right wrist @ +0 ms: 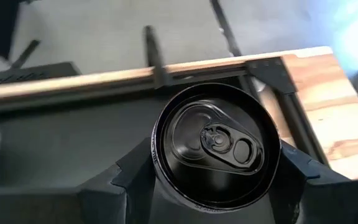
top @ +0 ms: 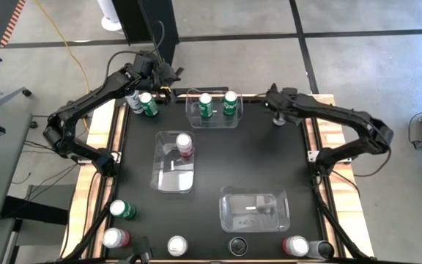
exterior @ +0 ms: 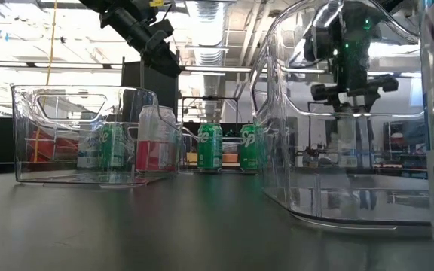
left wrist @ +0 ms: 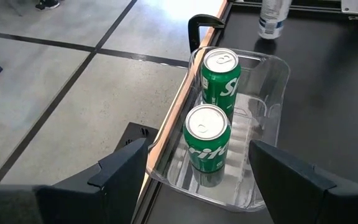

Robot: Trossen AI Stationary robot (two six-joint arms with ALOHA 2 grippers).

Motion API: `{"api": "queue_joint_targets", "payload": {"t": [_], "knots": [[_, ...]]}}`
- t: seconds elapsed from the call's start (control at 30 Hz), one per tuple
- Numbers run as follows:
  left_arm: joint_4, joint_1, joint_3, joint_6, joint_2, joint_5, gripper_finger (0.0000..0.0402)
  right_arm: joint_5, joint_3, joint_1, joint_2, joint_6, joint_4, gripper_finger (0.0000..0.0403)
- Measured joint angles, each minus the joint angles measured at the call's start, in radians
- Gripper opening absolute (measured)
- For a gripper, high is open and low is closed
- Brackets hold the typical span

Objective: Sort soda cans
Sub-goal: Put the white soda can into the bottom transparent bin

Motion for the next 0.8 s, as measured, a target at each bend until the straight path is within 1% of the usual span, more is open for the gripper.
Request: {"api": "queue_joint_targets", "payload": {"t": [0.23,0.43,0.7,0.8], "knots": [[-0.003,0.0,0.0,-0.006,0.0,0.0,0.0277,-0.036,0.001,0.156,-0.082,-0.122,-0.005,0.0232],[-0.003,0.0,0.0,-0.036,0.0,0.0,0.0277,-0.069,0.002,0.316,-0.19,-0.206,-0.004,0.0232],[-0.012,-0.034,0.0,-0.069,0.0,0.0,0.0277,-0.098,0.002,0.562,-0.345,-0.315,0.0,0.0232],[-0.014,-0.054,0.0,-0.09,0.0,0.0,0.0277,-0.127,0.002,0.659,-0.393,-0.366,0.007,0.0232]]}}
